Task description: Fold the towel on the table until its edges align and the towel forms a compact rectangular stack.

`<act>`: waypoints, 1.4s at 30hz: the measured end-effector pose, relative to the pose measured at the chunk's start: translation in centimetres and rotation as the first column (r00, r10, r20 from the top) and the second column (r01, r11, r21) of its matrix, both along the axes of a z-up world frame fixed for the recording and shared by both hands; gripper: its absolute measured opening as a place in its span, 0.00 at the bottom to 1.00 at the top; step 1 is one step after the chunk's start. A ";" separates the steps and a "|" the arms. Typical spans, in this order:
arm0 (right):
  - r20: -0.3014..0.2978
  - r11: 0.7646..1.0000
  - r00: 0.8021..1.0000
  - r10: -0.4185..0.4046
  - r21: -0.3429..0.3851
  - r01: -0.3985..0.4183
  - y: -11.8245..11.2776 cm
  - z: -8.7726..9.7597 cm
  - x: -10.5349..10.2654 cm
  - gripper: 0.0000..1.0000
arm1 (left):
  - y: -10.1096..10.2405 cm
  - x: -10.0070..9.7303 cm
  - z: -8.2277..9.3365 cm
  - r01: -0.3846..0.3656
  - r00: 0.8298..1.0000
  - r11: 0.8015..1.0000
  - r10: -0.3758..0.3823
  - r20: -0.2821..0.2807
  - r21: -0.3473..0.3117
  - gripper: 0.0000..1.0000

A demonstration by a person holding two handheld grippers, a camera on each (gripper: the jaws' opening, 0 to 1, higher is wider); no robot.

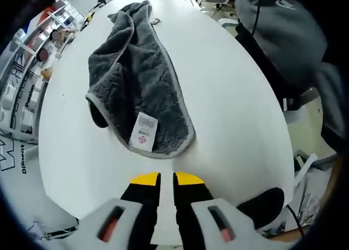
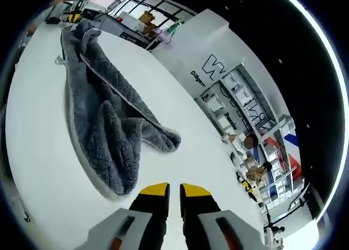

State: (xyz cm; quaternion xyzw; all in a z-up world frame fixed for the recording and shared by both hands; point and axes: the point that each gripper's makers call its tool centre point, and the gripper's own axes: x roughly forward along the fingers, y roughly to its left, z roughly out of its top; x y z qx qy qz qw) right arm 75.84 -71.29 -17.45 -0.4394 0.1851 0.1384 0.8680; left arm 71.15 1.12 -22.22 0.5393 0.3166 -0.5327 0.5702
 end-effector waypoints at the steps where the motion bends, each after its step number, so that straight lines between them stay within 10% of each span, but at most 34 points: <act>1: -0.002 1.000 1.000 -0.002 -0.004 0.002 -0.1 -0.1 -0.1 0.08 | -0.1 -0.1 0.0 0.000 1.000 1.000 0.000 -0.002 -0.001 0.11; 18: -0.012 1.000 1.000 0.023 -0.008 -0.023 1.0 -0.3 -0.8 0.08 | -1.0 0.2 0.3 0.012 1.000 1.000 -0.012 0.015 -0.016 0.13; 28: -0.020 0.998 0.998 0.057 0.008 -0.057 2.8 -0.4 -0.7 0.11 | -2.9 -0.1 1.4 -0.010 0.999 0.985 0.017 0.037 -0.174 0.18; 37: 0.001 0.993 0.995 0.098 0.073 -0.098 5.0 0.4 -0.9 0.14 | -5.0 0.3 2.7 -0.088 0.993 0.926 0.111 0.044 -0.367 0.22; 42: 0.028 0.965 0.989 0.144 0.220 -0.146 8.1 1.4 -1.6 0.19 | -5.9 0.7 3.9 -0.167 0.978 0.843 0.206 0.020 -0.512 0.24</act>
